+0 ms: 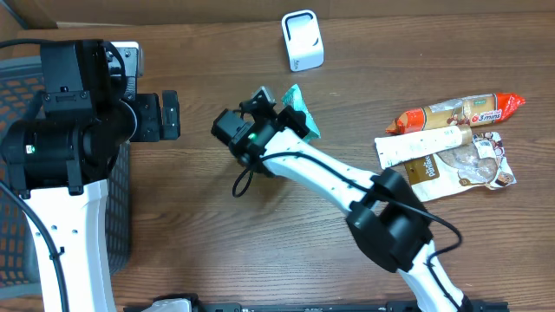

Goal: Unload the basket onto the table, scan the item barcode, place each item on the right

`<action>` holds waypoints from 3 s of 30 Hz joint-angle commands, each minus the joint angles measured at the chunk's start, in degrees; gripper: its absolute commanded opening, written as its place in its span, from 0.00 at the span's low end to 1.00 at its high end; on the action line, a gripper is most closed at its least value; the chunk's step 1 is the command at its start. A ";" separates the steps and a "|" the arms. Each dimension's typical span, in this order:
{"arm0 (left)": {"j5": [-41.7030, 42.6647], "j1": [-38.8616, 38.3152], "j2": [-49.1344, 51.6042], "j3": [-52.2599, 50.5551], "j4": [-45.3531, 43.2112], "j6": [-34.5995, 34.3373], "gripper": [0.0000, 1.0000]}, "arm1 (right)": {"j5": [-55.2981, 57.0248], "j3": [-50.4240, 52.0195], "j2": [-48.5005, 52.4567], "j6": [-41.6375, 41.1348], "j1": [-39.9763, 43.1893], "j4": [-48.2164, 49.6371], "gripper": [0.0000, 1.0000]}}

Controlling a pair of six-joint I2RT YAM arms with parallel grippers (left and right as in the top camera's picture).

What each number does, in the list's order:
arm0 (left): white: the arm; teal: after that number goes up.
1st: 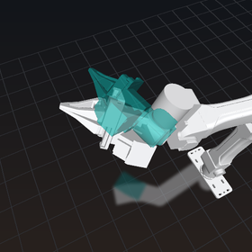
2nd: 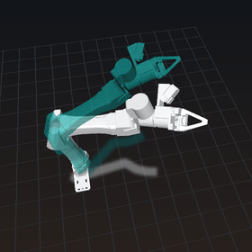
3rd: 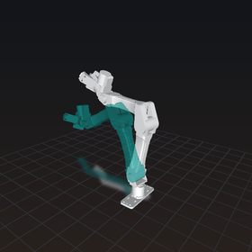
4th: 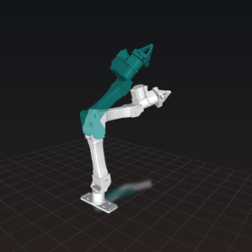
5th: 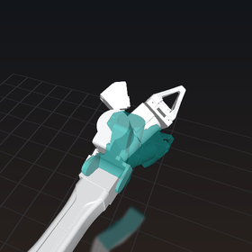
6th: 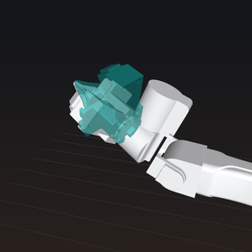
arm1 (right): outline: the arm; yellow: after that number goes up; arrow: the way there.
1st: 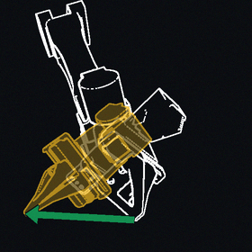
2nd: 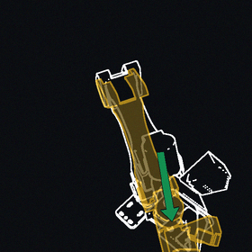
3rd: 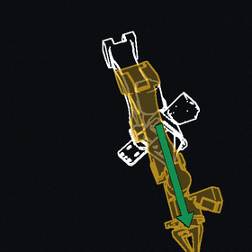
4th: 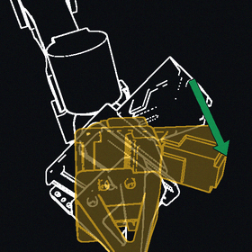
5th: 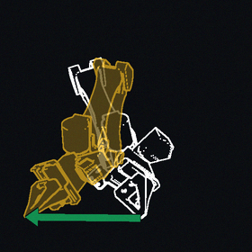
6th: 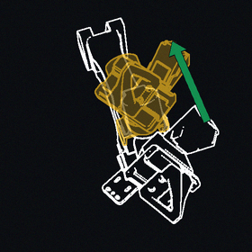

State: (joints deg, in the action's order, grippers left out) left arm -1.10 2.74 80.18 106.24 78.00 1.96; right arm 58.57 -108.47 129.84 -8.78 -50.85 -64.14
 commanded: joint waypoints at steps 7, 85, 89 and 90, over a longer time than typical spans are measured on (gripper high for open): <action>-0.37 0.24 0.39 0.37 -0.20 1.05 1.00 | 7.50 0.52 9.79 4.81 0.33 0.57 0.04; -0.37 0.24 0.57 0.37 -0.20 1.05 1.00 | -62.47 10.71 -3.10 -0.61 19.23 17.64 0.04; -0.37 0.24 0.57 0.37 -0.20 1.05 1.00 | -58.95 11.37 -0.55 -1.46 17.99 17.62 0.04; -0.37 0.24 0.57 0.37 -0.20 1.07 1.00 | -58.84 11.39 -0.02 -1.49 17.86 17.62 0.07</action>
State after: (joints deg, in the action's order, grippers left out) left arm -1.10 2.74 80.18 106.24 78.00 1.96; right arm -3.90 -98.19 126.76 -8.82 -31.88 -46.63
